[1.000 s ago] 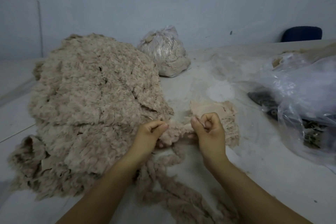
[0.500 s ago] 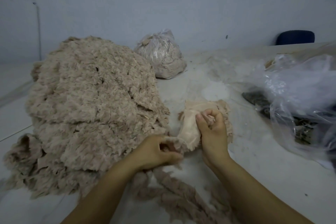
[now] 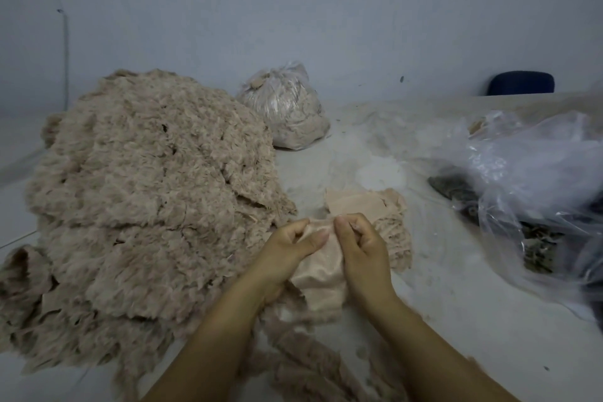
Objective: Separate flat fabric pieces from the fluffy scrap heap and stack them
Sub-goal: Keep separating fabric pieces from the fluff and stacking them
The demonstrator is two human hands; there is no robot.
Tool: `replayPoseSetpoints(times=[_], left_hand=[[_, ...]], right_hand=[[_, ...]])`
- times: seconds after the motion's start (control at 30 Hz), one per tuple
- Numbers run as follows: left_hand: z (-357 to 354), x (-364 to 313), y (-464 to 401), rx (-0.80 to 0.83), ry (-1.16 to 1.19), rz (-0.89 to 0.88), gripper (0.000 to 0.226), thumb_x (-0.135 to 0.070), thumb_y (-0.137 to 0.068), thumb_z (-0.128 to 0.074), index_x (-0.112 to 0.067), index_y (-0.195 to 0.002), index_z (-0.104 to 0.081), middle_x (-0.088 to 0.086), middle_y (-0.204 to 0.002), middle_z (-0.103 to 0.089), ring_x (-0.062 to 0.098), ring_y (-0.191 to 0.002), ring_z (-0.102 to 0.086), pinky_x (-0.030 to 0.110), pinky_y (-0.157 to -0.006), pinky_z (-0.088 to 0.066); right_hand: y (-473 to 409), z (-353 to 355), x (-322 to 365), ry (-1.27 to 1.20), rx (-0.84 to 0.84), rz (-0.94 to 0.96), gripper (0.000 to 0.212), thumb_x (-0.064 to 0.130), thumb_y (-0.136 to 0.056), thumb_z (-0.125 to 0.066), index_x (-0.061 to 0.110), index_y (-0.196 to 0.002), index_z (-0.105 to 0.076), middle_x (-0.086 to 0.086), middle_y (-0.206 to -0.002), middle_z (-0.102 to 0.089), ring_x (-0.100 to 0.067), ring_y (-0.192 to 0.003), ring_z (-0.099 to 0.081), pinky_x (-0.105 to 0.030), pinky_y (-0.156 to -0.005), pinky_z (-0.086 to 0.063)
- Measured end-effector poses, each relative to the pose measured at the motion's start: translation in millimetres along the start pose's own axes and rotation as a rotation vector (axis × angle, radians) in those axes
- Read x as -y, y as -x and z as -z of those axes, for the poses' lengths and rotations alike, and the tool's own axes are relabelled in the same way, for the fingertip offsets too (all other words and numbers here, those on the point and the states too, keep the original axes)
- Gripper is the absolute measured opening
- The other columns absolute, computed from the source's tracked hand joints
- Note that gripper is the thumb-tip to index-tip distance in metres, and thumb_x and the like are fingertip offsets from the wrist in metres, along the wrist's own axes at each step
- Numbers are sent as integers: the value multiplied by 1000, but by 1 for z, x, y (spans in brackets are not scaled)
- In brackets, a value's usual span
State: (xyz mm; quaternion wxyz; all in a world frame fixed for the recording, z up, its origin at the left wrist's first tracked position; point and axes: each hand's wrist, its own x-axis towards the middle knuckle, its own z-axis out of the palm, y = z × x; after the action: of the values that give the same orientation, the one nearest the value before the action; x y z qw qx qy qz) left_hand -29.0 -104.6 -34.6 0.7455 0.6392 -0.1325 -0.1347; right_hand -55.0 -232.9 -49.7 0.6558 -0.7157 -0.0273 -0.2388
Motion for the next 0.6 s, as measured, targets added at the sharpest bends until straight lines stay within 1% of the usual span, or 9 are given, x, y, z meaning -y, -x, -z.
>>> replayPoseSetpoints(times=[0.07, 0.1, 0.17, 0.23, 0.33, 0.4, 0.47, 0.53, 0.6], left_hand=[[-4, 2, 2, 19, -115, 3, 42, -44, -75, -65, -9, -97, -69, 9, -92, -73, 21, -85, -69, 31, -75, -55], [-6, 3, 3, 41, -181, -10, 46, -49, -73, -65, -11, -98, -69, 6, -93, -74, 18, -87, -69, 28, -75, -54], [-10, 5, 5, 96, -229, -71, 37, -45, -75, -65, -15, -96, -67, 0, -91, -73, 13, -87, -68, 23, -74, -51], [-12, 8, 8, 107, -200, -106, 27, -37, -81, -61, -17, -99, -66, -5, -94, -73, 10, -92, -68, 18, -76, -49], [-11, 15, 10, 86, -198, -83, 32, -39, -78, -64, -21, -104, -65, -7, -102, -73, 8, -97, -67, 18, -79, -51], [-6, 20, 10, 69, -116, -16, 40, -36, -73, -71, -12, -104, -66, 8, -101, -73, 20, -94, -68, 30, -79, -55], [1, 22, 12, 43, -7, 30, 39, -28, -69, -75, -5, -100, -66, 15, -95, -72, 25, -85, -68, 33, -73, -56], [6, 24, 14, 33, -79, 27, 29, -25, -71, -76, -4, -88, -66, 11, -85, -70, 22, -77, -65, 30, -66, -53], [6, 25, 17, 62, -212, 28, 12, -23, -79, -74, -12, -76, -68, 1, -72, -68, 14, -68, -62, 26, -60, -49]], right_hand=[[3, -1, -5, 98, 19, -21, 17, 30, -96, -53, 23, -80, -53, 4, -65, -58, 1, -56, -50, -15, -53, -41], [5, -1, -7, 145, 34, -18, 19, 29, -95, -54, 21, -78, -50, 6, -63, -55, 2, -55, -49, -13, -51, -39], [8, -2, -10, 232, 52, 24, 25, 30, -94, -55, 15, -76, -47, 9, -57, -50, 1, -53, -46, -13, -50, -35], [9, -1, -11, 271, 51, 50, 25, 32, -95, -52, 15, -77, -48, 14, -58, -54, 2, -54, -48, -12, -51, -36], [13, 2, -11, 258, 45, 49, 21, 30, -97, -49, 22, -77, -50, 22, -65, -57, 3, -57, -50, -11, -54, -38], [14, 3, -12, 222, 8, 16, 25, 28, -99, -47, 23, -74, -48, 19, -63, -55, 2, -57, -49, -12, -54, -37], [13, 5, -10, 170, -5, -36, 30, 32, -98, -46, 22, -69, -45, 15, -58, -49, 0, -54, -44, -16, -54, -36], [13, 6, -7, 135, 65, -59, 31, 44, -90, -52, 22, -68, -48, 14, -58, -50, 0, -55, -44, -16, -54, -37], [13, 5, -5, 141, 144, -17, 23, 36, -86, -63, 20, -72, -59, 10, -66, -59, 0, -61, -52, -14, -59, -41]])
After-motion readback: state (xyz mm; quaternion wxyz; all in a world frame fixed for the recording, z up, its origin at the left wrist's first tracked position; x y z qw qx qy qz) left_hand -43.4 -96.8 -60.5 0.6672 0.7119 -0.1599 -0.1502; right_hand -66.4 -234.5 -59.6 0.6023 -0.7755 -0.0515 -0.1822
